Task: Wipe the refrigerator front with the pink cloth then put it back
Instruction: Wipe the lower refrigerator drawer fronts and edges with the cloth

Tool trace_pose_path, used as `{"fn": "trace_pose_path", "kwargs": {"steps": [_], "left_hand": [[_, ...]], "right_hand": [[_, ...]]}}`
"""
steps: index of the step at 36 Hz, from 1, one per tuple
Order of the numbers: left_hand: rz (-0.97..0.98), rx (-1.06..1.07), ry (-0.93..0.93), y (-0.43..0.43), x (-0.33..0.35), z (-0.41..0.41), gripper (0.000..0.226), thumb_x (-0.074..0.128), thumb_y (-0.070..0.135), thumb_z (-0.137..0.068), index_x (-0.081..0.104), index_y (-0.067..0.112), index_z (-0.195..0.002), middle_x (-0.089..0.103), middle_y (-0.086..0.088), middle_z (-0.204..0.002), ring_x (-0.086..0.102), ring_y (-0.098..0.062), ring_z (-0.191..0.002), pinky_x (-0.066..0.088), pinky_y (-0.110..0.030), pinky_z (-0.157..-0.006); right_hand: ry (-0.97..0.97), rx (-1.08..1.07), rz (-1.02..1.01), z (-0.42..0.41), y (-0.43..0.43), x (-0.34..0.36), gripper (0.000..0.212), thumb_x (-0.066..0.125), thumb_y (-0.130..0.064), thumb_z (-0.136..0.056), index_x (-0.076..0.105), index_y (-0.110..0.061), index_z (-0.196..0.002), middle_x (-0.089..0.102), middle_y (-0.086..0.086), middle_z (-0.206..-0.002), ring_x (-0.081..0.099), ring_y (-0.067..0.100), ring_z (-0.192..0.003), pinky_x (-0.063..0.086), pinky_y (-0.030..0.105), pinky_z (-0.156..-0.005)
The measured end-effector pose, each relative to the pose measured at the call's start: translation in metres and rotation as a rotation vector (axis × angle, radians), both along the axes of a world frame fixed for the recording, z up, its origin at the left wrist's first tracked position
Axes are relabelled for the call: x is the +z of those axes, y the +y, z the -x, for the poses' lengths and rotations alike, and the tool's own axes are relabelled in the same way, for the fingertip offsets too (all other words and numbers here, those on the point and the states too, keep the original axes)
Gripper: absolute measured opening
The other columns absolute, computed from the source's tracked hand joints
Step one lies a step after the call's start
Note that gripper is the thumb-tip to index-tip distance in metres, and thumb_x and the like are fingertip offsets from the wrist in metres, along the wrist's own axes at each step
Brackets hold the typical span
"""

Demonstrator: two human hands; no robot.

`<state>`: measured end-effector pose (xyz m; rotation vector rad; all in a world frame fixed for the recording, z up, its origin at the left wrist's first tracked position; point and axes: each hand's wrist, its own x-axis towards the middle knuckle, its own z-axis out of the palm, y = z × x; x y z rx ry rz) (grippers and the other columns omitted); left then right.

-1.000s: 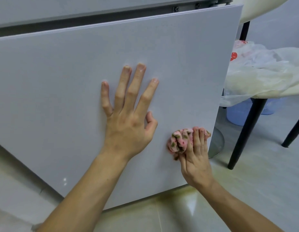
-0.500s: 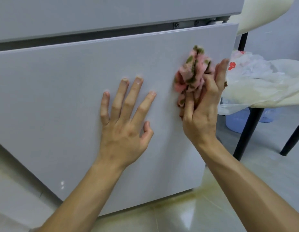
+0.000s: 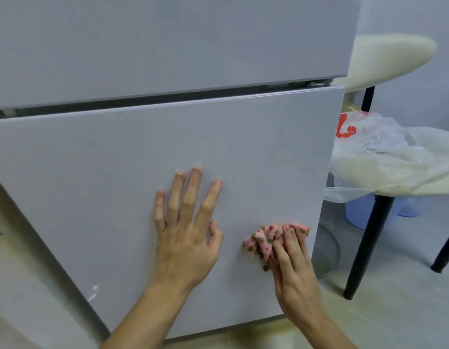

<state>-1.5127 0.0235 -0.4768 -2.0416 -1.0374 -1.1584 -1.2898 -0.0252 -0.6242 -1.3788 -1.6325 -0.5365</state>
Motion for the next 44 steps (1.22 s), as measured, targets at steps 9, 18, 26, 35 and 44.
{"fn": "trace_pose_path", "kwargs": {"steps": [9, 18, 26, 35, 44], "left_hand": [[0.024, 0.050, 0.015, -0.001, -0.007, 0.021, 0.086, 0.070, 0.027, -0.083, 0.036, 0.023, -0.162, 0.018, -0.013, -0.173, 0.013, -0.034, -0.161, 0.014, -0.058, -0.128], [0.003, 0.071, -0.029, 0.011, 0.002, 0.034, 0.077, 0.067, 0.028, -0.090, 0.037, 0.024, -0.161, 0.016, -0.015, -0.173, 0.010, -0.037, -0.161, 0.010, -0.060, -0.128], [0.009, 0.067, -0.068, 0.013, -0.012, 0.048, 0.073, 0.062, 0.021, -0.094, 0.032, 0.021, -0.160, 0.017, -0.016, -0.172, 0.007, -0.033, -0.162, 0.012, -0.061, -0.127], [0.041, 0.094, -0.034, 0.010, -0.038, 0.073, 0.077, 0.063, 0.020, -0.092, 0.028, 0.020, -0.161, 0.017, -0.015, -0.172, 0.008, -0.033, -0.162, 0.011, -0.059, -0.128], [0.011, 0.092, -0.034, 0.015, -0.037, 0.084, 0.076, 0.066, 0.023, -0.090, 0.031, 0.020, -0.158, 0.018, -0.015, -0.170, 0.010, -0.032, -0.161, 0.012, -0.055, -0.128]], "right_hand": [[0.241, -0.024, -0.110, 0.036, 0.036, 0.048, 0.072, 0.039, -0.014, -0.103, 0.008, -0.017, -0.168, -0.007, 0.008, -0.176, -0.002, 0.037, -0.162, -0.004, 0.051, -0.131], [0.260, 0.054, -0.368, 0.071, 0.058, 0.183, 0.060, 0.048, -0.019, -0.104, 0.030, -0.005, -0.160, 0.020, 0.036, -0.165, 0.014, 0.050, -0.157, 0.005, 0.060, -0.129], [-0.048, 0.103, -0.362, 0.062, 0.058, 0.102, 0.051, 0.056, -0.017, -0.107, 0.042, -0.012, -0.155, 0.023, 0.018, -0.168, 0.014, 0.035, -0.160, 0.013, 0.055, -0.129], [-0.264, 0.070, -0.091, 0.054, 0.037, -0.017, 0.071, 0.047, -0.003, -0.092, 0.032, -0.025, -0.158, 0.006, 0.000, -0.177, 0.009, 0.022, -0.163, 0.007, 0.044, -0.132], [0.037, 0.245, -0.295, 0.093, 0.057, 0.107, 0.060, 0.051, 0.008, -0.097, 0.035, -0.013, -0.151, 0.023, 0.010, -0.172, 0.020, 0.027, -0.160, 0.017, 0.051, -0.130]]}}
